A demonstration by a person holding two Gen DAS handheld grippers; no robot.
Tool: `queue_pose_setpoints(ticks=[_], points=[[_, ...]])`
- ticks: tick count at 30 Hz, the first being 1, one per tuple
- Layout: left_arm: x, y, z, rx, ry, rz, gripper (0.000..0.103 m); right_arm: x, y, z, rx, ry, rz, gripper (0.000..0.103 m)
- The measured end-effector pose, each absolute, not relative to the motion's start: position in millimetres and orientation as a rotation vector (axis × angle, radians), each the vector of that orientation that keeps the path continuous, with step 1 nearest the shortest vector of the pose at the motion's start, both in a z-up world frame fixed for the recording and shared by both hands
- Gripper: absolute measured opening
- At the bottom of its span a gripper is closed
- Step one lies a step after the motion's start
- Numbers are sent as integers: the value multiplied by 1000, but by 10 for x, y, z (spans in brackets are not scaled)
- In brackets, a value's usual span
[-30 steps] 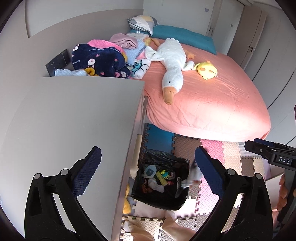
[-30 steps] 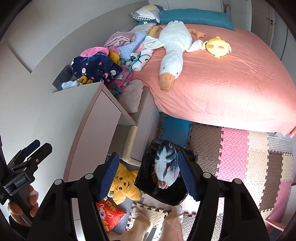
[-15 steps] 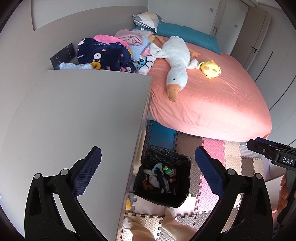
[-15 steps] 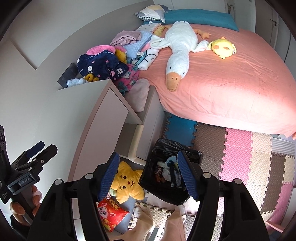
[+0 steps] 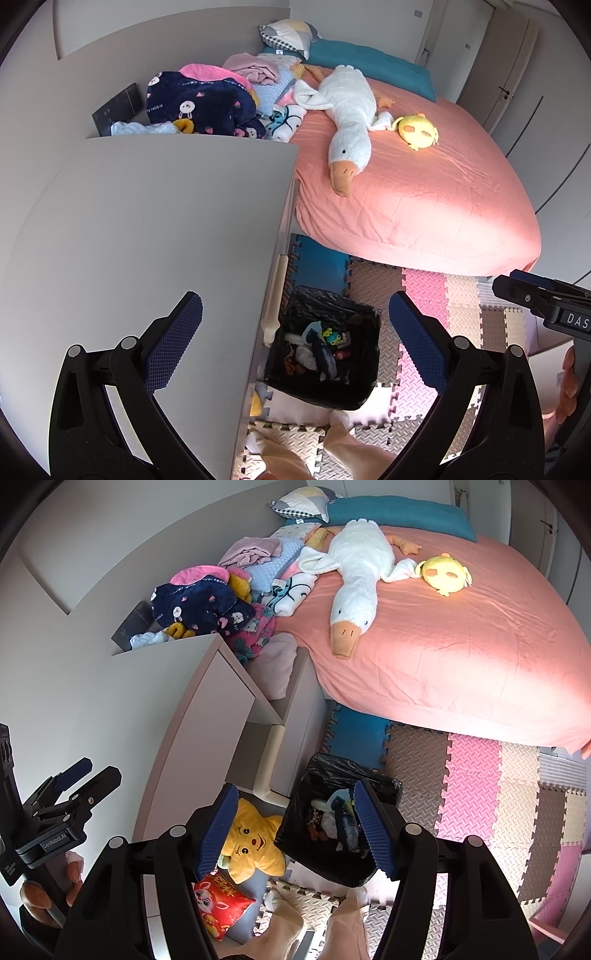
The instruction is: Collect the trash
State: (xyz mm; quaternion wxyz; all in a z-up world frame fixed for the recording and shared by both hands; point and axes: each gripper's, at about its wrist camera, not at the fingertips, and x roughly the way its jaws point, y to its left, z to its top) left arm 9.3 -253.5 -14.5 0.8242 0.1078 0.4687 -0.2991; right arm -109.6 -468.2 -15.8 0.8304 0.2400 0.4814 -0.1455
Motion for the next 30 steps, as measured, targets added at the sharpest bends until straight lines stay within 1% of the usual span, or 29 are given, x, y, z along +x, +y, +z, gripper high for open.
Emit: queue_pose_setpoints(ticks=[12, 25, 30], points=[[160, -2606, -177, 228, 1027, -669, 98, -1084, -4723, -172, 506, 1025, -311, 66], [223, -2693, -164, 281, 1013, -629, 98, -1076, -4754, -174, 509, 1025, -311, 66], [255, -2699, -152, 248, 1002, -666, 98, -1068, -4759, -171, 509, 1026, -313, 66]])
